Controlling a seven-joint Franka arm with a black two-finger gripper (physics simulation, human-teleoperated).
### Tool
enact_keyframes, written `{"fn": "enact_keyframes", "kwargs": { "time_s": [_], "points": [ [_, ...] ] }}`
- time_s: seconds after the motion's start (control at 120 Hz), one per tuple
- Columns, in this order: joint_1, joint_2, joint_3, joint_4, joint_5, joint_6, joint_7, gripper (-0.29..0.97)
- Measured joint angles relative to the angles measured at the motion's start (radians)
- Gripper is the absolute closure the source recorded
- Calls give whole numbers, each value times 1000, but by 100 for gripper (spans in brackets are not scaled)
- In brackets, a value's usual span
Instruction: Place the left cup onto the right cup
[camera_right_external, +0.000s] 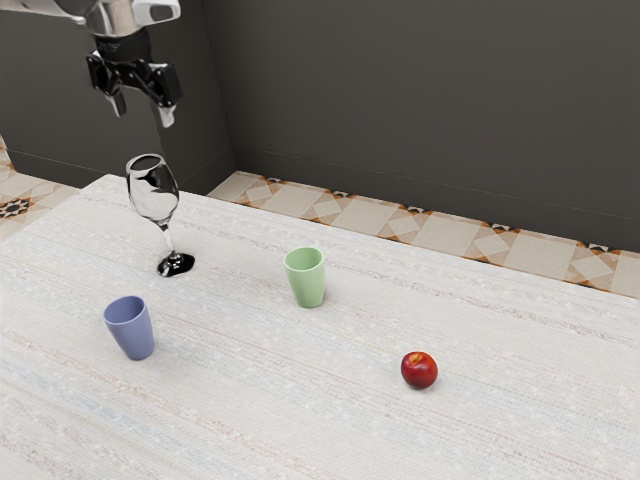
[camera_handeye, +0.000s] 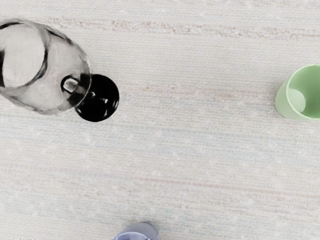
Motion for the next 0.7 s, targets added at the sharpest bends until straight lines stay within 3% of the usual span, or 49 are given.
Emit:
{"fn": "enact_keyframes", "kwargs": {
  "time_s": [0.125, 0.208, 0.375, 0.575, 0.7],
  "points": [
    [-9, -72, -55, -88, 5, -11, 7, 0],
    [-13, -102, -58, -238, 6, 34, 2, 0],
    [5, -169, -54, -607, -42, 213, -35, 0],
    [39, -180, -48, -851, -152, 434, -71, 0],
    [57, -271, -46, -1014, -172, 555, -88, 0]
  ]
}}
